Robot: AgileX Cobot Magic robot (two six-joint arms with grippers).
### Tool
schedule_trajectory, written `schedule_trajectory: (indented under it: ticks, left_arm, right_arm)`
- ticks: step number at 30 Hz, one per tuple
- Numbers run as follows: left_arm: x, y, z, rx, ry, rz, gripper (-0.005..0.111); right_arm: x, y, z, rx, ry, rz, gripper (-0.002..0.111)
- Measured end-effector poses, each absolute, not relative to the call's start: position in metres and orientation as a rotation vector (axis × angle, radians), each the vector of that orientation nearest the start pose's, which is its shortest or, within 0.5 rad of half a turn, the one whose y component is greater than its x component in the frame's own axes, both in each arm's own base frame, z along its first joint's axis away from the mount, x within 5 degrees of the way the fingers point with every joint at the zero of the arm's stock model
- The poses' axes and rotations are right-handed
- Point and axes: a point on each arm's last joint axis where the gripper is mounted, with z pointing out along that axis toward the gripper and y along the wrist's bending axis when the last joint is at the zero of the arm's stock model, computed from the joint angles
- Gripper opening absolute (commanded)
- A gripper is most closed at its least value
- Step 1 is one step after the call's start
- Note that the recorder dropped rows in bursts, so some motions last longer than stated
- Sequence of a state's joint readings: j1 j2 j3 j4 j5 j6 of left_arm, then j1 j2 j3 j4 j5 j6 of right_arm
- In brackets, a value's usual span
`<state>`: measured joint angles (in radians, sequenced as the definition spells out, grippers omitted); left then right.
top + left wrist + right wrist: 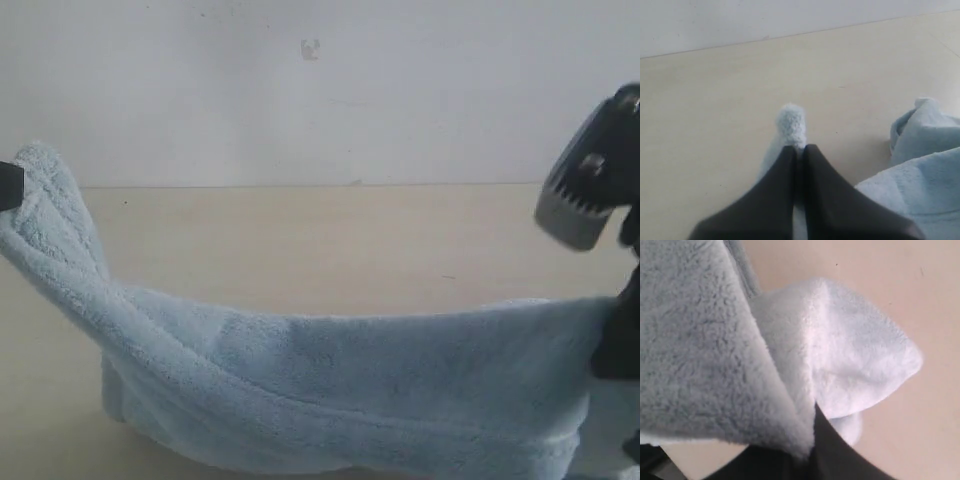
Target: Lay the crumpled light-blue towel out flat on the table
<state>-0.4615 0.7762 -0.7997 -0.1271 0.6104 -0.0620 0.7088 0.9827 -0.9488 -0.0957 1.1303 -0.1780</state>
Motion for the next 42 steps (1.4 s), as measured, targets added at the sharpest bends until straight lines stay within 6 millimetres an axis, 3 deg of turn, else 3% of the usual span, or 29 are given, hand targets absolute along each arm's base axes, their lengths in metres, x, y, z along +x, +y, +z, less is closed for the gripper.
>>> schedule_trajectory:
  ticks: [4,8,11,14,16,19,23,26,28,29,30,33,38,40,42]
  left_arm:
    - [0.133,-0.074,0.355,0.355,2.065,-0.458,0.004]
    - [0.133,-0.074,0.355,0.358,2.062,-0.456,0.004]
    - [0.133,-0.074,0.355,0.361,2.062,-0.454,0.004]
    - [0.133,-0.074,0.355,0.365,2.06,-0.451,0.004]
    - [0.133,-0.074,0.355,0.365,2.06,-0.451,0.004]
    - [0.132,-0.073,0.353,0.386,2.079,-0.439,0.004]
    - [0.132,-0.073,0.352,0.405,2.087,-0.429,0.004]
    - [0.132,-0.073,0.352,0.408,2.087,-0.43,0.004]
    - [0.132,-0.073,0.352,0.408,2.087,-0.43,0.004]
    - [0.132,-0.073,0.352,0.41,2.086,-0.428,0.004]
    - [0.132,-0.073,0.352,0.412,2.085,-0.427,0.004]
    - [0.132,-0.073,0.352,0.412,2.085,-0.427,0.004]
    - [0.131,-0.073,0.351,0.439,2.097,-0.413,0.004]
    - [0.132,-0.074,0.344,0.49,2.126,-0.383,0.012]
    - [0.14,-0.078,0.323,0.529,2.197,-0.355,0.031]
  right_arm:
    - [0.135,0.103,0.369,-1.189,2.303,0.029,0.001]
    - [0.149,0.109,0.377,-1.211,2.286,-0.054,0.001]
    - [0.171,0.119,0.363,-1.275,2.324,-0.195,0.001]
    - [0.198,0.133,0.336,-1.393,2.367,-0.324,0.001]
    - [0.218,0.136,0.322,-1.377,2.389,-0.345,0.001]
    - [0.249,0.123,0.302,-1.291,2.466,-0.367,0.001]
    - [0.272,0.081,0.288,-1.103,2.586,-0.381,0.005]
    - [0.276,0.064,0.284,-1.048,2.623,-0.312,0.028]
    - [0.276,0.066,0.282,-1.045,2.62,-0.233,0.057]
    - [0.276,0.069,0.282,-1.046,2.611,-0.195,0.077]
    - [0.274,0.078,0.281,-1.067,2.593,-0.145,0.078]
    - [0.271,0.088,0.281,-1.058,2.587,-0.099,0.062]
    - [0.261,0.088,0.294,-1.004,2.574,-0.049,0.064]
    - [0.251,0.093,0.3,-1.012,2.587,0.055,0.064]
    - [0.236,0.107,0.297,-1.081,2.6,0.223,0.064]
